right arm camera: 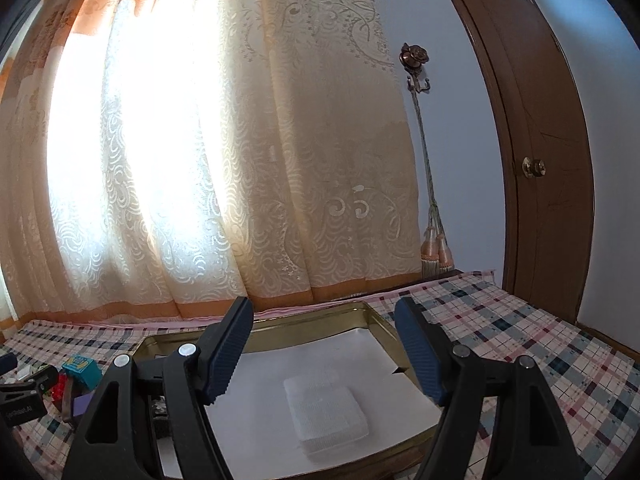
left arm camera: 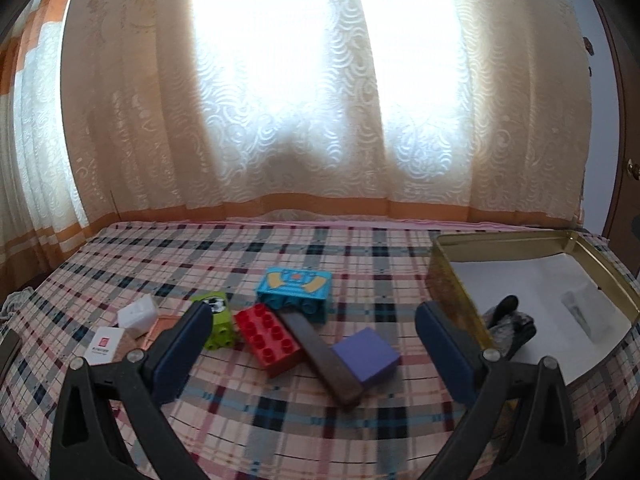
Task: Organize rigid objects
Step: 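Release the clear box and the pouch into the gold tray, open both grippers, then grasp the white box with the left gripper while the right gripper approaches the dark bar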
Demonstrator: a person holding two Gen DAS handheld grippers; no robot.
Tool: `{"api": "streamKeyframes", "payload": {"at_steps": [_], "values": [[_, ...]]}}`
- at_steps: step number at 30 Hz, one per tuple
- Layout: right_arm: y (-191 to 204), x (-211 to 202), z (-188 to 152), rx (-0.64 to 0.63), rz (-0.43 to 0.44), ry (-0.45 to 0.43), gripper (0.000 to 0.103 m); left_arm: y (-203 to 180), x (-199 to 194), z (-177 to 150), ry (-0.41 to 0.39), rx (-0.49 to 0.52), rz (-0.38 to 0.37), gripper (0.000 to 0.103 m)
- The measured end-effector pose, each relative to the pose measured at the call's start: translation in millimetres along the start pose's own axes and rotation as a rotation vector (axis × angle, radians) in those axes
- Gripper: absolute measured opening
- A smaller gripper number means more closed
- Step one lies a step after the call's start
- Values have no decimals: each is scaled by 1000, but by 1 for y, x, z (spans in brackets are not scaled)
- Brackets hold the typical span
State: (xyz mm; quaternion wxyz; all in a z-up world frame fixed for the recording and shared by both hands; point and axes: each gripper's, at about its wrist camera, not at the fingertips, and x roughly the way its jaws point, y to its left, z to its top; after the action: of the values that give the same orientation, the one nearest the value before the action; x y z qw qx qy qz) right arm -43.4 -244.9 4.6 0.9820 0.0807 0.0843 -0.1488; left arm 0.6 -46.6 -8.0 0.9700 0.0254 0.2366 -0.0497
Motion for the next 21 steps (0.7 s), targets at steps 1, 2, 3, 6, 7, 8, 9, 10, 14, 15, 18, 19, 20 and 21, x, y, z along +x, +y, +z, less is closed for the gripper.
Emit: {"api": "streamKeyframes", "payload": {"at_steps": [1, 2, 3, 6, 7, 8, 9, 10, 14, 15, 18, 19, 20, 21], "values": [[2, -1, -1, 2, 4, 2, 75, 4, 1, 0, 3, -3, 1, 102], [5, -2, -1, 4, 9, 4, 75, 7, 1, 0, 4, -5, 3, 102], [8, -3, -2, 2, 13, 6, 75, 9, 1, 0, 5, -7, 6, 102], [21, -7, -4, -23, 17, 1, 75, 19, 3, 0, 5, -11, 17, 102], [24, -8, -5, -29, 19, 0, 75, 21, 2, -1, 5, -12, 18, 102], [28, -9, -6, -34, 23, 0, 75, 24, 3, -1, 5, -13, 21, 102], [31, -9, -6, -34, 29, 3, 75, 26, 3, -1, 4, -15, 23, 102], [34, -10, -7, -28, 36, 7, 75, 30, 3, -2, 5, -17, 27, 102], [50, -12, -12, 22, 84, 39, 75, 39, 4, -2, 7, -20, 35, 102], [56, -13, -13, 27, 98, 48, 75, 42, 4, -2, 6, -21, 39, 102], [75, -15, -16, 8, 127, 55, 75, 51, 4, -2, 6, -25, 47, 102], [83, -16, -18, -4, 138, 56, 75, 55, 4, -2, 6, -27, 51, 102], [89, -18, -19, -8, 145, 57, 75, 58, 4, -2, 7, -29, 54, 102], [94, -18, -20, -11, 154, 60, 75, 61, 4, -2, 7, -32, 58, 102]]}}
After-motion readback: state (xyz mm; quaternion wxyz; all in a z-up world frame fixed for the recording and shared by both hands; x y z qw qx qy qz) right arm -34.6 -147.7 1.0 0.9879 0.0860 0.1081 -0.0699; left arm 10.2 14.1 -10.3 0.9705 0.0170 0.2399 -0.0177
